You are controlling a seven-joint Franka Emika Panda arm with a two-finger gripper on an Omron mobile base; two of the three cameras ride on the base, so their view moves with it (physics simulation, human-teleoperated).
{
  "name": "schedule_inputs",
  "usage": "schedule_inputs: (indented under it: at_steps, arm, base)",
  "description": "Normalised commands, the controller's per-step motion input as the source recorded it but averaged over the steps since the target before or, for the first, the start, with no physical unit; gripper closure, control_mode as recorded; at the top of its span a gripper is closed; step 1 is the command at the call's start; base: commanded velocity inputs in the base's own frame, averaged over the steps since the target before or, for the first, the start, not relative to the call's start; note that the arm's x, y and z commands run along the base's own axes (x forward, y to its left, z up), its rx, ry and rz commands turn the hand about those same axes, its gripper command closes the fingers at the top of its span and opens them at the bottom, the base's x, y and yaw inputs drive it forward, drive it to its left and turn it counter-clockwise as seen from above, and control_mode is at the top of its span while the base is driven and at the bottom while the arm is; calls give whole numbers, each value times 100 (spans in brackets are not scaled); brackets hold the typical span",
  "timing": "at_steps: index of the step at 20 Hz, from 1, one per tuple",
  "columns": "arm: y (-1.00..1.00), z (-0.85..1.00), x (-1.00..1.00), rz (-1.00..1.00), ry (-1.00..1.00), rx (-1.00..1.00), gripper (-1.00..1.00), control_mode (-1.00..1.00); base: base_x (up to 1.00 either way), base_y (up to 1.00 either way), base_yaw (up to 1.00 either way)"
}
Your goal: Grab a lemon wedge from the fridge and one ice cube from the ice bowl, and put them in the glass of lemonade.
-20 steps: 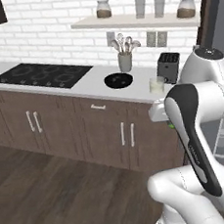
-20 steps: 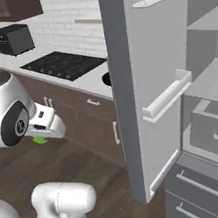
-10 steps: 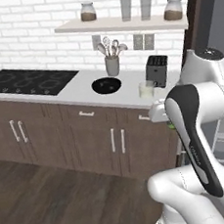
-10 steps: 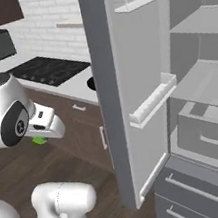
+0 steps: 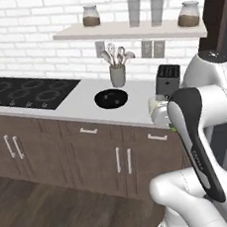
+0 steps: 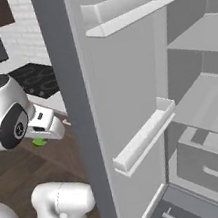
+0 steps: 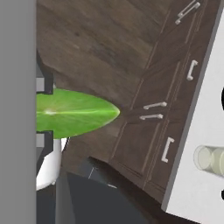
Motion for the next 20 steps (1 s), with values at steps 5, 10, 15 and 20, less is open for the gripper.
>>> schedule_inputs:
  at_steps: [5, 10, 15, 20]
  arm:
    - [0, 0, 0, 0, 0, 0, 100, 100]
    - [0, 0, 0, 0, 0, 0, 100, 100]
    - [0, 0, 0, 0, 0, 0, 100, 100]
    - [0, 0, 0, 0, 0, 0, 100, 100]
  base:
    - [33, 27, -7]
    - [48, 77, -59]
    - [30, 85, -62]
    - [38, 61, -52]
